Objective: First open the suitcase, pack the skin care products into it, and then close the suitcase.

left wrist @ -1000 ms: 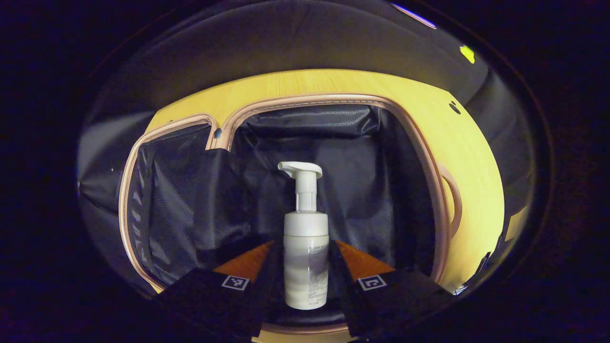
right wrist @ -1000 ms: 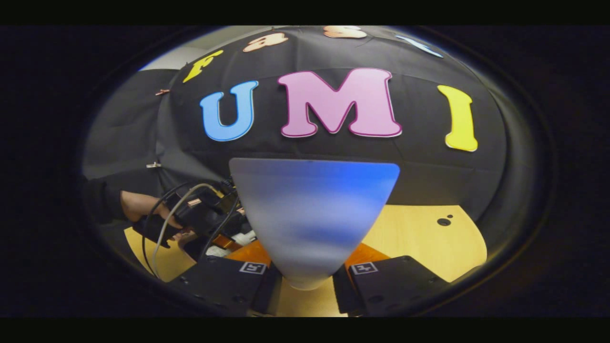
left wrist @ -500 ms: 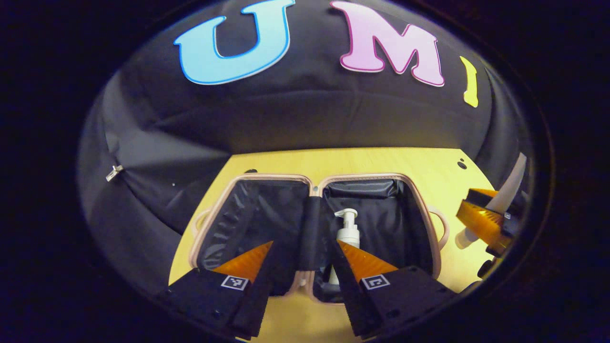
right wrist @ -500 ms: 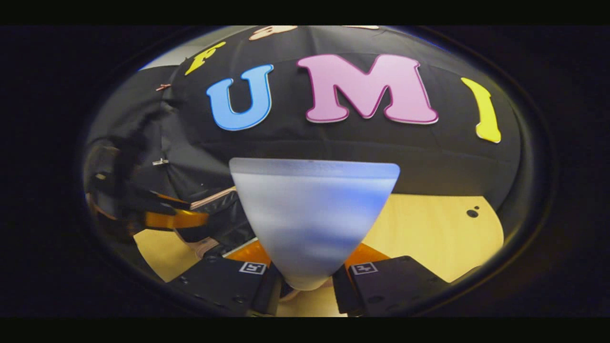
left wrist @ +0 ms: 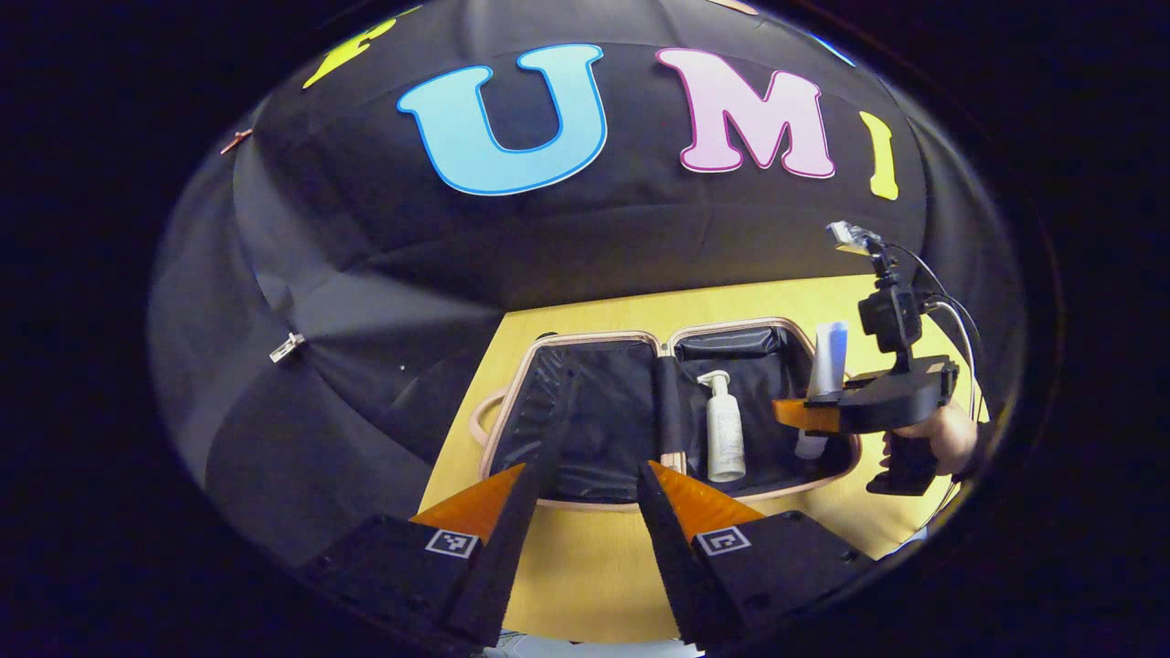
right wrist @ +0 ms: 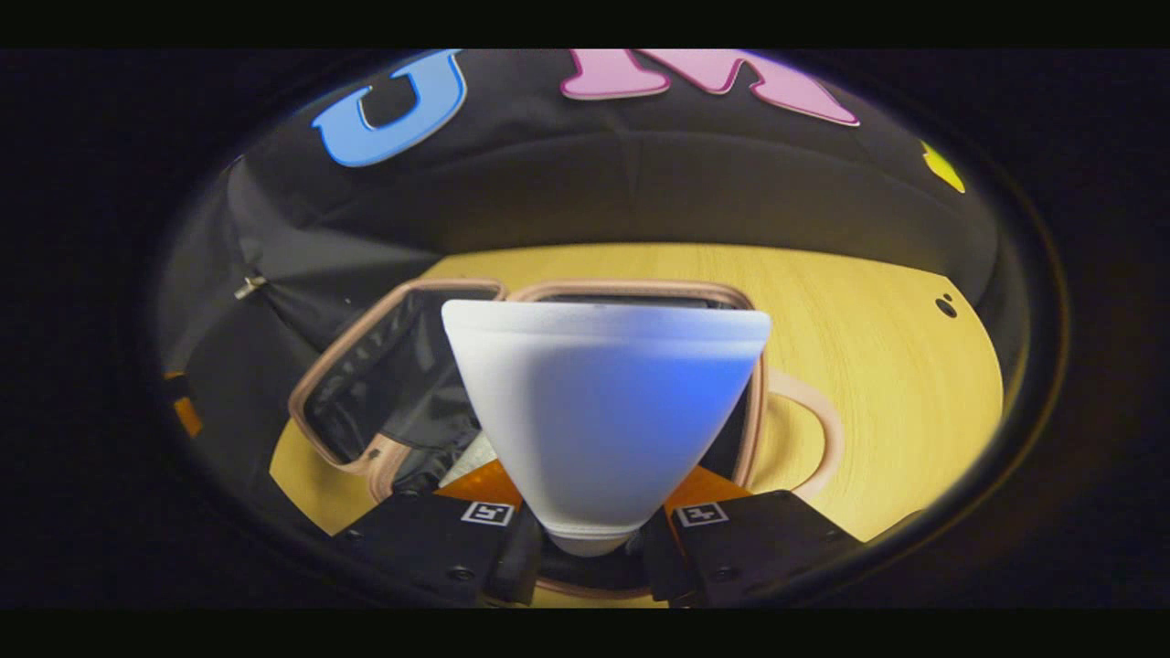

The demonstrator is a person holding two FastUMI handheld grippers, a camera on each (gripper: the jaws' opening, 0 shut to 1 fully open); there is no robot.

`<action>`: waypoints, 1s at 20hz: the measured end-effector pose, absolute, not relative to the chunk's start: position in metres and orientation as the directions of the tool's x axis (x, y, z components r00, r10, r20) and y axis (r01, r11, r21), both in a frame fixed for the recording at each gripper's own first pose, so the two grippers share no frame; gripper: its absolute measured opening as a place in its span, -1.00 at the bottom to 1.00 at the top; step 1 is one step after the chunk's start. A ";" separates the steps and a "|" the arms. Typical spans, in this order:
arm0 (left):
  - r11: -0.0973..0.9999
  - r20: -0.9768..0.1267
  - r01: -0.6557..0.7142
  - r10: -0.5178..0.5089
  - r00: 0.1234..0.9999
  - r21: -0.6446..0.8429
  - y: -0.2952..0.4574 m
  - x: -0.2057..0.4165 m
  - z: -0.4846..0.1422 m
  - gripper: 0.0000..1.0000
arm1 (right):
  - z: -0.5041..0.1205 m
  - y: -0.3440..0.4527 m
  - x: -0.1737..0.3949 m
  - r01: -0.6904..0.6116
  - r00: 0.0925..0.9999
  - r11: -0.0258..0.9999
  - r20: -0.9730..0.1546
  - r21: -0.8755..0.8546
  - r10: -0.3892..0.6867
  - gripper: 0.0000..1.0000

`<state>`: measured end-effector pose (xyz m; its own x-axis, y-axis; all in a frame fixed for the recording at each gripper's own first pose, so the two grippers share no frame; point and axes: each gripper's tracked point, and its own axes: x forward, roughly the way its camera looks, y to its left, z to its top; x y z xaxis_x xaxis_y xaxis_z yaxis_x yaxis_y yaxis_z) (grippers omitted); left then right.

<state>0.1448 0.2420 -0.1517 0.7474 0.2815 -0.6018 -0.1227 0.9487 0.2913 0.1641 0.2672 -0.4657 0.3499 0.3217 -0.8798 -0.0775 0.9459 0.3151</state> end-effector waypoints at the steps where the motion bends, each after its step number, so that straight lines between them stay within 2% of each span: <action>1: 0.945 -0.591 -0.121 0.286 0.755 0.303 0.249 0.138 -0.138 0.43 | -0.471 0.268 0.160 -0.039 0.316 0.953 -0.901 0.300 0.296 -0.02; 5: 0.947 -0.574 -0.150 0.293 0.764 0.283 0.268 0.110 -0.106 0.43 | -0.481 0.274 0.147 0.024 0.259 0.970 -0.939 0.241 0.227 0.00; 7: 0.954 -0.553 -0.165 0.280 0.784 0.250 0.268 0.098 -0.093 0.43 | -0.481 0.274 0.143 0.013 0.256 0.978 -0.946 0.207 0.197 0.19; 8: 0.956 -0.544 -0.170 0.276 0.792 0.238 0.271 0.094 -0.090 0.43 | -0.475 0.275 0.146 0.012 0.280 0.981 -0.943 0.193 0.182 0.24; 9: 0.958 -0.542 -0.176 0.273 0.795 0.225 0.274 0.090 -0.091 0.43 | -0.469 0.277 0.154 0.017 0.310 0.981 -0.934 0.192 0.178 0.10; 10: 0.961 -0.549 -0.178 0.269 0.791 0.213 0.279 0.088 -0.096 0.46 | -0.462 0.279 0.158 0.011 0.329 0.980 -0.926 0.199 0.185 0.38; 11: 0.961 -0.553 -0.188 0.270 0.789 0.200 0.285 0.087 -0.102 0.48 | -0.456 0.278 0.164 0.008 0.351 0.980 -0.918 0.199 0.183 0.24; 12: 0.963 -0.556 -0.200 0.269 0.786 0.183 0.292 0.090 -0.109 0.48 | -0.447 0.275 0.170 0.002 0.376 0.982 -0.910 0.191 0.176 0.55; 17: 0.953 -0.546 -0.299 0.275 0.791 0.048 0.346 0.132 -0.148 0.52 | -0.410 0.255 0.177 -0.053 0.475 0.982 -0.860 0.181 0.184 0.92; 18: 0.945 -0.540 -0.325 0.289 0.790 0.030 0.364 0.143 -0.157 0.55 | -0.401 0.253 0.177 -0.075 0.494 0.980 -0.847 0.183 0.196 0.96; 19: 0.941 -0.533 -0.338 0.294 0.793 0.015 0.383 0.159 -0.164 0.58 | -0.392 0.251 0.177 -0.094 0.515 0.978 -0.832 0.187 0.209 0.77; 20: 0.934 -0.535 -0.356 0.304 0.788 0.006 0.400 0.174 -0.175 0.63 | -0.383 0.251 0.177 -0.116 0.534 0.975 -0.815 0.190 0.223 0.77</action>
